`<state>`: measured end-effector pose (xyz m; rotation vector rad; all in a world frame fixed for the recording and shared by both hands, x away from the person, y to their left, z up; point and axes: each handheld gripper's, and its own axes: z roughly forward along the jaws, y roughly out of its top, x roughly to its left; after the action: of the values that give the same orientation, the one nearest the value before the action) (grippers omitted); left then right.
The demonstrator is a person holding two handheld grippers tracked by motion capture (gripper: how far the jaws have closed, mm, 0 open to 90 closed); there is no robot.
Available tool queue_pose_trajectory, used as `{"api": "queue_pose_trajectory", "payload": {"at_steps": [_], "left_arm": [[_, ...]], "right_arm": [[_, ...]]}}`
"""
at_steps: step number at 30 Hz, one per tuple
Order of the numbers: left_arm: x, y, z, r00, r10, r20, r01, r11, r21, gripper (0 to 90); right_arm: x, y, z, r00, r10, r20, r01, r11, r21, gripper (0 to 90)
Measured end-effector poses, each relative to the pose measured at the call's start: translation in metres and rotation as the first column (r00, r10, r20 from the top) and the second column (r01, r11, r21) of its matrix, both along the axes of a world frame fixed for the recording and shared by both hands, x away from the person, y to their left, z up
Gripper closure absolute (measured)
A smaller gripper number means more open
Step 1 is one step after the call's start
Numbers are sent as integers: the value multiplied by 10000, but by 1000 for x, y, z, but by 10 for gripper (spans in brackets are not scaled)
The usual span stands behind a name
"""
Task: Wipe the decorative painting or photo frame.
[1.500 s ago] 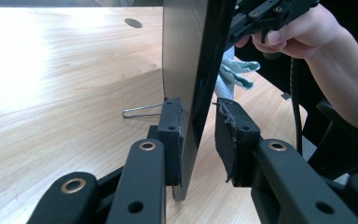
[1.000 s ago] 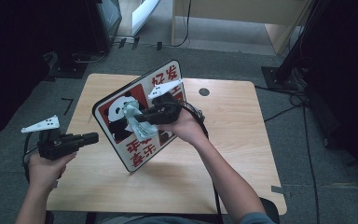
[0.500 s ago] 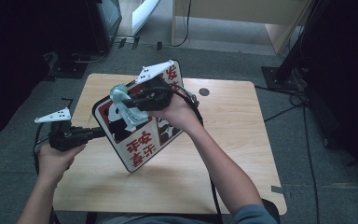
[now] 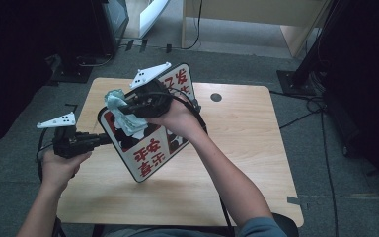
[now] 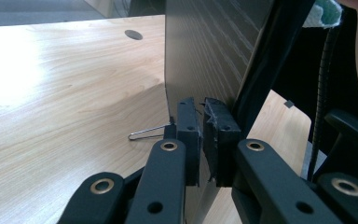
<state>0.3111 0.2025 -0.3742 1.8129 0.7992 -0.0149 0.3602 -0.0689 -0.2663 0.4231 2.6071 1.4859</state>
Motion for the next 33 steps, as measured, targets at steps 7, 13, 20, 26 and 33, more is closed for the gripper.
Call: {"api": "queue_pose_trajectory", "payload": {"at_steps": [7,13,20,26,33], "left_arm": [[0,0,-1,10000,-45,23,45,10000,-33,861],[-1,0,0,10000,-34,42,34,10000,-55,861],[-2,-1,0,10000,-4,90,5,10000,-70,871],[-2,0,1,9999,-22,127,23,9999,-129,871],[-2,0,1,9999,-79,123,81,9999,-123,870]], "right_arm": [[-3,2,-5,9999,23,-99,-23,10000,-43,807],[-4,4,-10,9998,151,-149,-151,9999,7,807],[-7,6,-13,9996,229,-152,-232,9996,-158,807],[-8,6,-17,9993,320,-173,-322,9994,-137,807],[-9,4,-26,9988,433,-247,-437,9989,-159,807]]}}
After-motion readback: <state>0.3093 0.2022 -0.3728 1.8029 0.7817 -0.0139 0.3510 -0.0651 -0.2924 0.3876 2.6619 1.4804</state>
